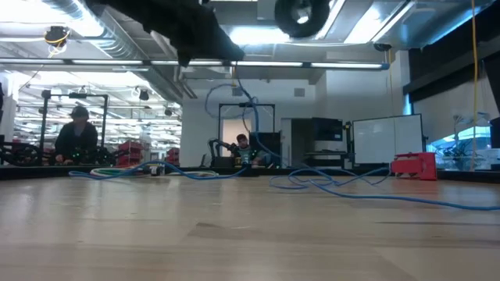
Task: Coil cords
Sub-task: Coil the blue wire onto the black spool
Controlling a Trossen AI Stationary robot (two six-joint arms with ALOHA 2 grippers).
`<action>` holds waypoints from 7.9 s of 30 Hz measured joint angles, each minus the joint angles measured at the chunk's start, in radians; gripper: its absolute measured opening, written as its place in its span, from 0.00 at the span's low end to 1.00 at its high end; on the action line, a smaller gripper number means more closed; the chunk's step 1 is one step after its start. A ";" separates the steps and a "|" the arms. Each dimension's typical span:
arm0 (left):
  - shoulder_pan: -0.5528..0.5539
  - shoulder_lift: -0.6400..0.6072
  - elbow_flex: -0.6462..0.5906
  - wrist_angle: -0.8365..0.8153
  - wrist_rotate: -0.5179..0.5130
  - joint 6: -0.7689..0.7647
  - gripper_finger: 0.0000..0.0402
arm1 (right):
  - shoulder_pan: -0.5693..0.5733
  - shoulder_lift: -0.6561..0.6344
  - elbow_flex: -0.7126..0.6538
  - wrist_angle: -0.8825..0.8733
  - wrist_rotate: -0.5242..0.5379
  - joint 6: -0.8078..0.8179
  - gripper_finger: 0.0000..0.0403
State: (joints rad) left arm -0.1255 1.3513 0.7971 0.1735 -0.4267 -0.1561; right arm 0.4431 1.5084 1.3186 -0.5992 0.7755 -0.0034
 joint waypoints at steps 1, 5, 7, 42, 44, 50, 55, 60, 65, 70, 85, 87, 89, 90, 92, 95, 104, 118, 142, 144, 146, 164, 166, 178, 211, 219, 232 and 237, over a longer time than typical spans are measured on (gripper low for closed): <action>-0.006 -0.004 0.000 0.000 0.000 -0.001 0.00 | -0.009 0.015 0.000 -0.001 0.006 -0.001 0.01; -0.033 -0.012 0.000 0.021 0.003 -0.002 0.00 | -0.047 0.078 0.000 0.003 0.037 0.000 0.01; -0.045 -0.012 0.001 0.027 0.006 -0.002 0.00 | -0.071 0.106 -0.001 0.000 0.041 0.000 0.01; -0.056 0.047 0.007 0.249 0.033 0.020 0.00 | -0.159 0.143 -0.007 0.708 0.094 -0.324 0.01; -0.056 0.047 0.008 0.256 0.037 0.028 0.00 | -0.149 0.121 -0.007 0.711 0.080 -0.327 0.01; -0.056 0.047 0.010 0.281 0.045 0.033 0.00 | -0.146 0.079 -0.007 0.745 0.058 -0.343 0.01; -0.058 0.047 0.009 0.296 0.044 0.033 0.00 | -0.148 0.069 -0.007 0.757 0.045 -0.355 0.01; -0.063 0.049 0.006 0.314 0.043 0.053 0.00 | -0.148 0.067 -0.007 0.738 0.063 -0.368 0.01; -0.086 0.052 0.003 0.403 0.036 0.115 0.00 | -0.147 0.065 -0.005 0.736 0.068 -0.366 0.01; -0.102 0.051 0.001 0.496 0.002 0.223 0.00 | -0.148 0.060 0.001 0.743 0.072 -0.367 0.01; -0.096 0.094 0.006 0.531 -0.176 0.289 0.00 | -0.150 0.063 -0.004 0.813 0.104 -0.432 0.01; -0.096 0.095 0.007 0.531 -0.175 0.286 0.00 | -0.150 0.064 -0.004 0.828 0.103 -0.450 0.01; -0.096 0.095 0.007 0.531 -0.174 0.286 0.00 | -0.149 0.066 0.012 0.821 0.101 -0.455 0.01; -0.096 0.095 0.008 0.531 -0.172 0.286 0.00 | -0.149 0.066 0.019 0.819 0.096 -0.455 0.01; -0.096 0.094 0.008 0.532 -0.172 0.286 0.00 | -0.149 0.066 0.030 0.824 0.076 -0.457 0.01; -0.096 0.094 0.009 0.533 -0.170 0.286 0.00 | -0.149 0.066 0.039 0.825 0.070 -0.474 0.01; -0.096 0.095 0.005 0.552 -0.170 0.319 0.01 | -0.149 0.066 0.043 0.742 0.090 -0.444 0.01; -0.096 0.096 0.002 0.532 -0.169 0.321 0.24 | -0.149 0.061 0.048 0.739 0.091 -0.439 0.01; -0.094 0.094 0.004 0.266 -0.078 0.379 0.25 | -0.148 0.063 0.045 0.731 0.085 -0.446 0.01; -0.088 0.095 0.005 0.276 -0.078 0.405 0.25 | -0.148 0.064 0.045 0.731 0.085 -0.446 0.01; -0.075 0.095 0.005 0.278 -0.091 0.421 0.25 | -0.148 0.064 0.045 0.731 0.085 -0.446 0.01; -0.038 0.097 0.005 0.245 -0.103 0.425 0.02 | -0.148 0.065 0.044 0.723 0.063 -0.447 0.01; -0.037 0.097 0.005 0.209 -0.104 0.428 0.02 | -0.148 0.065 0.044 0.725 0.063 -0.447 0.01; -0.024 0.097 0.005 -0.110 -0.104 0.446 0.01 | -0.147 -0.055 0.043 0.729 0.072 -0.480 0.01; -0.098 0.013 0.122 -0.511 -0.106 0.073 0.33 | -0.148 -0.208 0.044 0.667 0.124 -0.536 0.01; -0.098 0.040 0.076 0.067 -0.101 0.280 0.31 | -0.148 -0.159 0.044 0.649 0.037 -0.468 0.01; -0.096 0.150 0.073 0.371 -0.094 0.312 0.31 | -0.108 -0.051 0.044 0.650 0.035 -0.445 0.01; -0.100 0.150 0.073 0.405 -0.094 0.306 0.31 | -0.082 -0.024 0.044 0.649 0.048 -0.445 0.01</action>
State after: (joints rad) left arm -0.2251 1.5017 0.8700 0.5780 -0.5209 0.1497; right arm 0.3613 1.4848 1.3628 0.0501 0.8235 -0.4484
